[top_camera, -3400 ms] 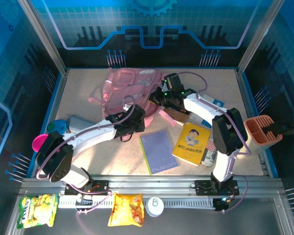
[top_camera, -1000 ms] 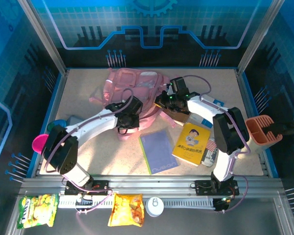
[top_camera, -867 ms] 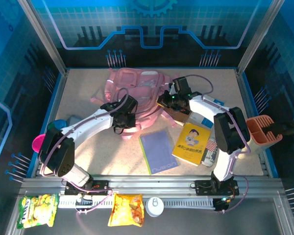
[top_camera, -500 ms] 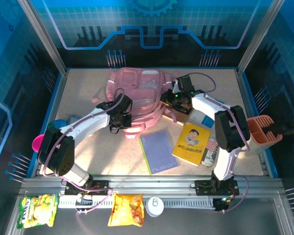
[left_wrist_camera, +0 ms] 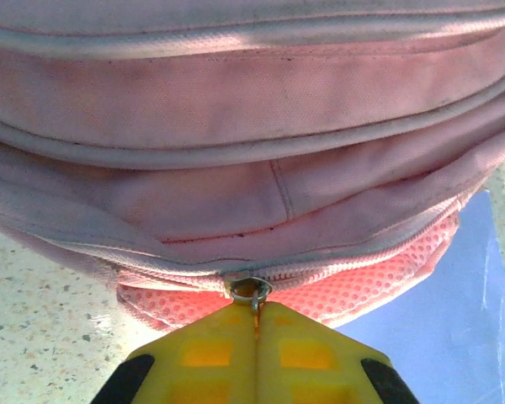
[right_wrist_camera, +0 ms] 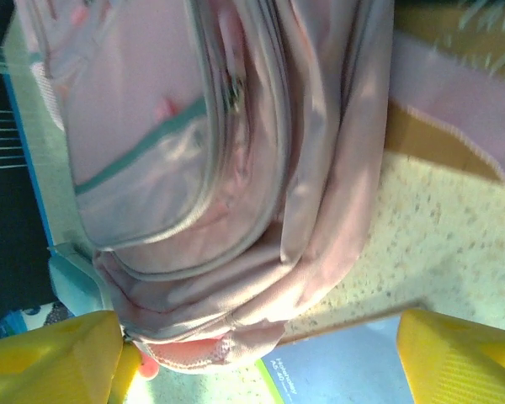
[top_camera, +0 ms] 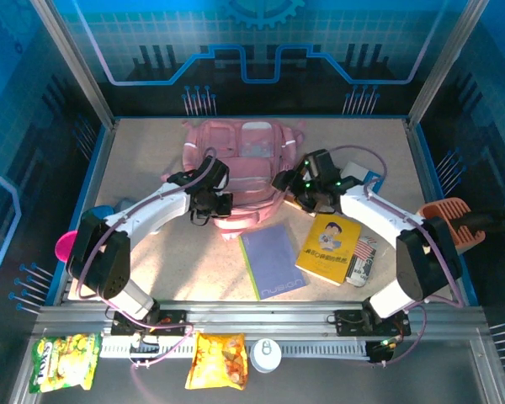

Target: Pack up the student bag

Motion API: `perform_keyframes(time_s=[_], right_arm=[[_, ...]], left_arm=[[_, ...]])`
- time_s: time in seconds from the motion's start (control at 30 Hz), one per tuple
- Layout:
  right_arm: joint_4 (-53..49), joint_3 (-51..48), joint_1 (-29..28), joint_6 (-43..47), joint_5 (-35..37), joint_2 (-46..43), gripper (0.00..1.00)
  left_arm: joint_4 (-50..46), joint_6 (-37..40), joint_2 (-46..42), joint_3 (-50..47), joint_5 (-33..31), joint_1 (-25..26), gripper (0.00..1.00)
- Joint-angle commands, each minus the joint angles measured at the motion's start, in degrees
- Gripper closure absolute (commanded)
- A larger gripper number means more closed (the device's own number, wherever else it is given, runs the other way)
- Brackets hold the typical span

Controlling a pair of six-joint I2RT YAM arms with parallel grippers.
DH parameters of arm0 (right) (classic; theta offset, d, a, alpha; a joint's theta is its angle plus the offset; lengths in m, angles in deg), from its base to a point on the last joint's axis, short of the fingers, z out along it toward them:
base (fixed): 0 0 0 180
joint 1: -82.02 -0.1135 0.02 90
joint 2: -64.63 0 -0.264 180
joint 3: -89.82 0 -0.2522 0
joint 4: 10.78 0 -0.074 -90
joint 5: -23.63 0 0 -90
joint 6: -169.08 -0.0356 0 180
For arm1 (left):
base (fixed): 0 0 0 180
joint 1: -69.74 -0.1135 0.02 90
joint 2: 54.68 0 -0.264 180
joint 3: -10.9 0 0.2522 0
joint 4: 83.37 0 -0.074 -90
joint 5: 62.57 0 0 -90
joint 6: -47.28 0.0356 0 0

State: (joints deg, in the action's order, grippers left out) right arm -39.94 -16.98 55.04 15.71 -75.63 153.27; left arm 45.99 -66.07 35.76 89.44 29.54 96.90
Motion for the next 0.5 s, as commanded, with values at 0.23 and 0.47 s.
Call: perform_keyframes(time_s=[0.23,0.47], right_arm=[[1.82,1.74,-8.50,-22.11,6.93,8.92,0.12],[3.43,4.77,-10.01,-25.99,6.27,15.65,0.10]], left_arm=[[3.64,5.65,-0.15,-0.59,7.71,0.00,1.00],[4.27,6.65,-0.15,-0.96,7.88,0.00,1.00]])
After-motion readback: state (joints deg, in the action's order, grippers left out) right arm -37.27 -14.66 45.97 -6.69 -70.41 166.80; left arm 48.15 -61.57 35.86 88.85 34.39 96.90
